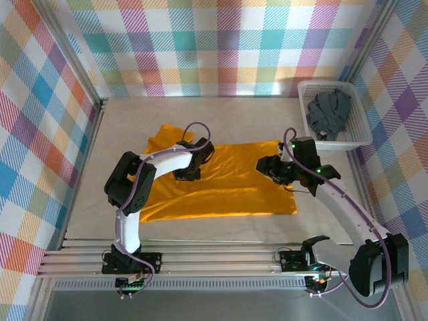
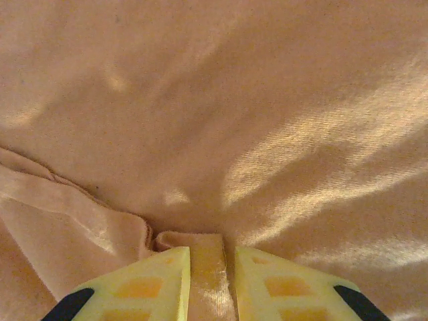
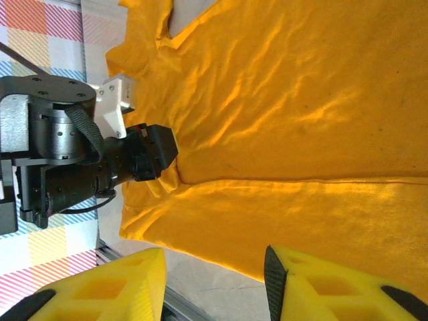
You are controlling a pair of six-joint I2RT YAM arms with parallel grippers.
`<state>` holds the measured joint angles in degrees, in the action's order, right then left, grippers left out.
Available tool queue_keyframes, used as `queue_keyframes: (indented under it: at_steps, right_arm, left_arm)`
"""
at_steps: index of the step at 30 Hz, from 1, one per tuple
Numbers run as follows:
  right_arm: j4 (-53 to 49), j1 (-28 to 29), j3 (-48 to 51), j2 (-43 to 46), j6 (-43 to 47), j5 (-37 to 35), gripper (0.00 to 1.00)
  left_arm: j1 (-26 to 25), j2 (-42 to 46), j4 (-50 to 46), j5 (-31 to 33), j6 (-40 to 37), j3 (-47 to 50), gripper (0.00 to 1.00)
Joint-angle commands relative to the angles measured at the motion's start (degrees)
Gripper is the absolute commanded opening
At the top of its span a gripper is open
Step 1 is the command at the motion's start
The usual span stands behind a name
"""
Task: Fold and stack the t-shirts
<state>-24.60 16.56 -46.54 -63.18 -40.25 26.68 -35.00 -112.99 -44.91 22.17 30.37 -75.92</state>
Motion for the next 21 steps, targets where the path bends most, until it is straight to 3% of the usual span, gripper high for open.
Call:
queue_keyframes:
  at_steps: [1,4,14,21]
  right_arm:
    - [0.94,0.27,0.48,0.20,-0.27,0.97,0.44]
    - [1.21,0.32,0.48,0.07,-0.38,1.09,0.44]
    - [1.33,0.32,0.84,0.16,-0.44,1.00,0.43]
    - [1.57,0.32,0.83,0.07,-0.80,0.68,0.42]
  left_arm:
    - [-0.10,-0.67,-1.76,1.34,-0.11,-1.59,0.24]
    - [-0.06,-0.69,-1.72,1.56,-0.20,-1.69,0.23]
    - [0.00,0.43,-2.47,2.77,-0.70,-2.17,0.00]
    - [-1.16,5.79,-0.61,1.35,-1.99,-1.16,0.00]
